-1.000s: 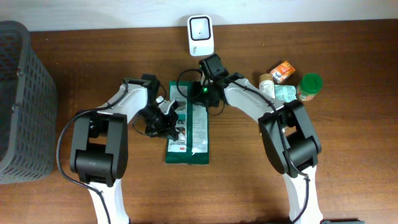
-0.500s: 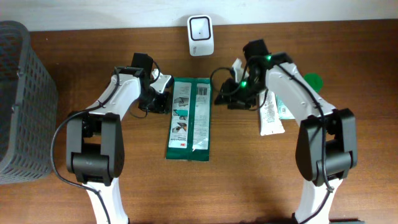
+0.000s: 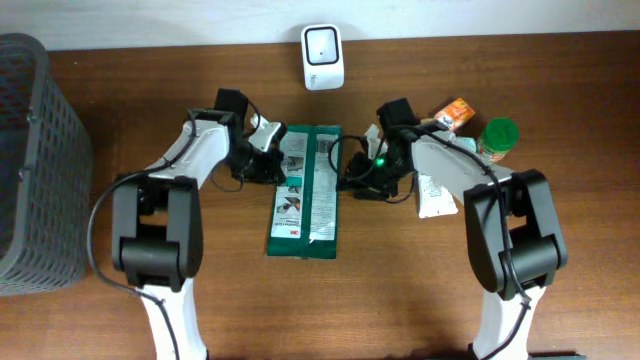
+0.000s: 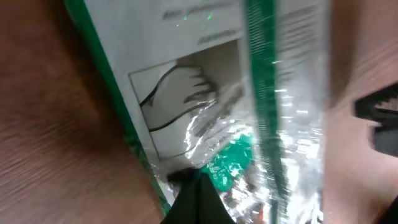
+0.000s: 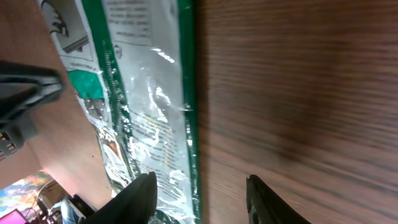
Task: Scan the item barcode
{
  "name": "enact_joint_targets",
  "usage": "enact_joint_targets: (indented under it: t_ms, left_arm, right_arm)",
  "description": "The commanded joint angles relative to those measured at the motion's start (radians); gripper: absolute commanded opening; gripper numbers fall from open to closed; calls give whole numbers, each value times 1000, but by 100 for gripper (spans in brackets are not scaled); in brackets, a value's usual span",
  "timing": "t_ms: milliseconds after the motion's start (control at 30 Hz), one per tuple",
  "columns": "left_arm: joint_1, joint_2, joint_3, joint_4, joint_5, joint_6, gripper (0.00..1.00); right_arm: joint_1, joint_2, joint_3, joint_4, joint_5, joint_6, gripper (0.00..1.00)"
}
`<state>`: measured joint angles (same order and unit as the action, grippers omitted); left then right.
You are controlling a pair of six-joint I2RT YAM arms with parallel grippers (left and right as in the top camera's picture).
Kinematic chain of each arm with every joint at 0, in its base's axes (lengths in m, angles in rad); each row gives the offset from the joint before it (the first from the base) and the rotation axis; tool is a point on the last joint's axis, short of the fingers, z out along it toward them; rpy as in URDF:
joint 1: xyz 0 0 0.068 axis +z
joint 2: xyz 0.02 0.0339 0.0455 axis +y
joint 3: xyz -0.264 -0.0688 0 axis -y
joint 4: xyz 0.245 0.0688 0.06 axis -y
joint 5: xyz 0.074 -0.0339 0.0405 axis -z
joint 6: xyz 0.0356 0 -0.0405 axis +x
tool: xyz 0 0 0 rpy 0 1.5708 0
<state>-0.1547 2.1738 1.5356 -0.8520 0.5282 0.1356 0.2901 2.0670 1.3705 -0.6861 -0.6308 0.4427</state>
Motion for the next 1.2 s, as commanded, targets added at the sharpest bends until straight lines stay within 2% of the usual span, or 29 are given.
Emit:
enact_joint_targets:
  t_ms: [0,133,300,467,533,733,900,967,1033,1067,1167]
  left_arm:
    - [1,56,2,-8,-70,-76,0]
    - [1,108,2,-12,-90,-152,0]
    - [1,151,2,-16,-76,-171,0]
    - [1,151,2,-15,-72,-170,0]
    - [1,151,2,-16,-72,-170,0]
    - [1,151,2,-19,-72,-170,0]
    - [1,151,2,-18,-72,-170,0]
    - [1,151,2,-18,-72,-170,0]
    - [1,151,2,-19,-72,-170,0]
    - [1,151,2,-19,-72,-170,0]
    - [1,151,2,-19,-56,-170,0]
  right_arm:
    - [6,7,-9,3,2,9,45]
    - [16,53,-9,38,-32,21,45]
    - [45,102,-9,120,-84,72,45]
    - [117,132,-9,347,-196,109,46]
    - [122,131,-9,443,-218,143,42]
    - [89,131,-8,413,-227,121,37]
    - [51,131,-8,235,-226,35,36]
    - [56,131,-8,213,-226,36,36]
    - [68,131,-8,231,-227,40,34]
    - [73,131,-8,261,-227,55,29]
    - [92,131,-8,396,-233,127,25]
